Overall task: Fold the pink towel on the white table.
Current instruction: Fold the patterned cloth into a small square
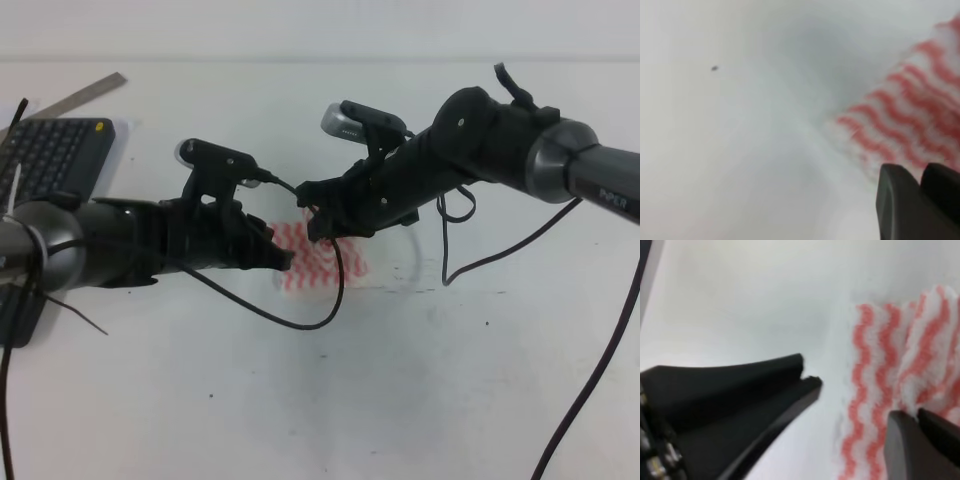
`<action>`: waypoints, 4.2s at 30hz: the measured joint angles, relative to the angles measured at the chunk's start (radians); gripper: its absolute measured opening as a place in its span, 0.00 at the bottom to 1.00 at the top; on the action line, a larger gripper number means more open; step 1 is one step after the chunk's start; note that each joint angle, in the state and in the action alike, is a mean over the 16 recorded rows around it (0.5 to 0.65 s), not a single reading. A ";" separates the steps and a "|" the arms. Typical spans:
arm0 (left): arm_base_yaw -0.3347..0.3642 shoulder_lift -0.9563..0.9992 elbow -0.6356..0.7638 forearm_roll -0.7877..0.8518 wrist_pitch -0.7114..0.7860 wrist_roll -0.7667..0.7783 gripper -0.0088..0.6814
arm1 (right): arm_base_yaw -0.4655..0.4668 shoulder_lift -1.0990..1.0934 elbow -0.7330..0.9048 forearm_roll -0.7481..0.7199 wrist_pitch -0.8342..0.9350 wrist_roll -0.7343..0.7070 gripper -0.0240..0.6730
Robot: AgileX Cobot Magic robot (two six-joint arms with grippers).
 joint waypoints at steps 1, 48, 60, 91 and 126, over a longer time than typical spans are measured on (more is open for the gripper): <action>0.000 -0.001 0.001 0.000 -0.007 0.000 0.14 | 0.000 0.001 0.000 0.000 -0.001 0.000 0.02; 0.034 -0.066 0.017 -0.025 -0.052 -0.003 0.07 | 0.000 0.019 0.000 0.080 -0.005 -0.034 0.29; 0.034 -0.067 0.017 -0.025 -0.009 -0.014 0.07 | 0.000 0.038 0.000 0.104 0.048 -0.052 0.26; 0.042 -0.067 0.017 -0.025 -0.012 -0.017 0.07 | 0.000 0.068 -0.087 0.047 0.218 -0.027 0.21; 0.048 -0.024 -0.032 -0.024 0.169 -0.112 0.07 | -0.086 0.086 -0.120 0.069 0.248 -0.024 0.18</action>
